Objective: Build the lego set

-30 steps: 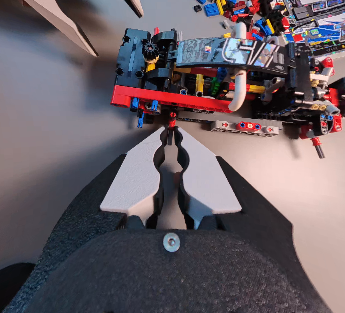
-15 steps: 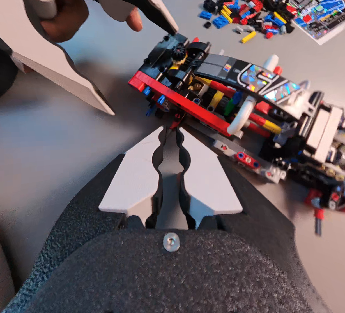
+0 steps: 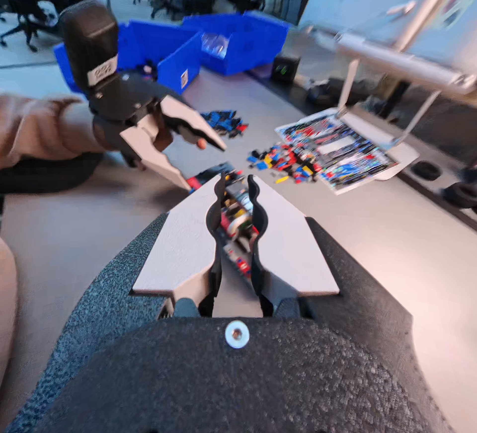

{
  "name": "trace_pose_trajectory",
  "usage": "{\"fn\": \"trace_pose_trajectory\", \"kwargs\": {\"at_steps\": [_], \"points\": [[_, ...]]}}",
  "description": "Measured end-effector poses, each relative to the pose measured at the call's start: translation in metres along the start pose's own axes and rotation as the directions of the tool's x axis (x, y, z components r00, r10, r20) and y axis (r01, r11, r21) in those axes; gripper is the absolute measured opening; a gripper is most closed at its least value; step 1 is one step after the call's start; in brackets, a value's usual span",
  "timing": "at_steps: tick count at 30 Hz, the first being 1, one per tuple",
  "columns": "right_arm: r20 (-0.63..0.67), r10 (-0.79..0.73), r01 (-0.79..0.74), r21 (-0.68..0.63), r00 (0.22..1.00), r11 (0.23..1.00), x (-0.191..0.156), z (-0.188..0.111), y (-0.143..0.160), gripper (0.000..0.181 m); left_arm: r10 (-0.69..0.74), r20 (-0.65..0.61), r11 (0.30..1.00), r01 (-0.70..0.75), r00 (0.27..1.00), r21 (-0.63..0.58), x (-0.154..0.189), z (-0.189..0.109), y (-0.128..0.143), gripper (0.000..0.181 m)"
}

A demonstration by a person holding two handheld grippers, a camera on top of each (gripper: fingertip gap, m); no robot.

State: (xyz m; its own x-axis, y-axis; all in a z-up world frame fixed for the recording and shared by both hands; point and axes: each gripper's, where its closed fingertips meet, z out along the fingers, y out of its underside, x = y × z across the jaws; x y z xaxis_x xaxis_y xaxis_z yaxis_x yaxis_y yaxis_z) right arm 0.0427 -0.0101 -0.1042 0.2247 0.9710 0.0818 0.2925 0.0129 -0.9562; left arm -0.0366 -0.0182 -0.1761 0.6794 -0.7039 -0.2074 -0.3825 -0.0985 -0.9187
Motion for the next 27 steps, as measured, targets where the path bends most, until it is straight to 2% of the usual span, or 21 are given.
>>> {"fn": "trace_pose_trajectory", "kwargs": {"at_steps": [3, 6, 10, 13, 16, 20, 24, 27], "points": [[-0.117, -0.06, 0.078, 0.157, 0.991, 0.985, 0.046, -0.001, -0.048, 0.015, -0.08, 0.06, 0.985, 0.07, 0.995, 0.16, -0.02, -0.013, -0.023, 0.07], [-0.199, -0.102, 0.154, 0.267, 0.975, 0.951, 0.091, 0.021, -0.1, 0.012, -0.107, 0.167, 0.969, 0.065, 0.98, 0.237, -0.042, -0.023, -0.028, 0.067], [-0.295, -0.137, 0.239, 0.344, 0.946, 0.908, 0.16, 0.076, -0.168, 0.006, -0.106, 0.276, 0.967, 0.035, 0.955, 0.252, -0.059, -0.029, -0.026, 0.064], [-0.321, -0.092, 0.203, 0.333, 0.943, 0.921, 0.213, 0.127, -0.199, 0.004, -0.101, 0.319, 0.97, 0.022, 0.942, 0.242, -0.066, -0.031, -0.023, 0.062], [-0.334, -0.03, 0.144, 0.321, 0.942, 0.936, 0.254, 0.167, -0.217, 0.0, -0.093, 0.331, 0.974, 0.016, 0.939, 0.226, -0.07, -0.03, -0.018, 0.061], [-0.363, 0.015, 0.099, 0.292, 0.932, 0.951, 0.29, 0.199, -0.23, 0.0, -0.106, 0.324, 0.974, 0.032, 0.94, 0.225, -0.072, -0.028, -0.014, 0.06], [-0.356, 0.035, 0.067, 0.27, 0.934, 0.961, 0.3, 0.216, -0.235, 0.0, -0.102, 0.305, 0.976, 0.035, 0.947, 0.216, -0.07, -0.025, -0.013, 0.059], [-0.4, -0.02, 0.118, 0.223, 0.916, 0.967, 0.296, 0.224, -0.234, 0.0, -0.085, 0.3, 0.98, 0.025, 0.95, 0.198, -0.068, -0.022, -0.011, 0.058]]}}
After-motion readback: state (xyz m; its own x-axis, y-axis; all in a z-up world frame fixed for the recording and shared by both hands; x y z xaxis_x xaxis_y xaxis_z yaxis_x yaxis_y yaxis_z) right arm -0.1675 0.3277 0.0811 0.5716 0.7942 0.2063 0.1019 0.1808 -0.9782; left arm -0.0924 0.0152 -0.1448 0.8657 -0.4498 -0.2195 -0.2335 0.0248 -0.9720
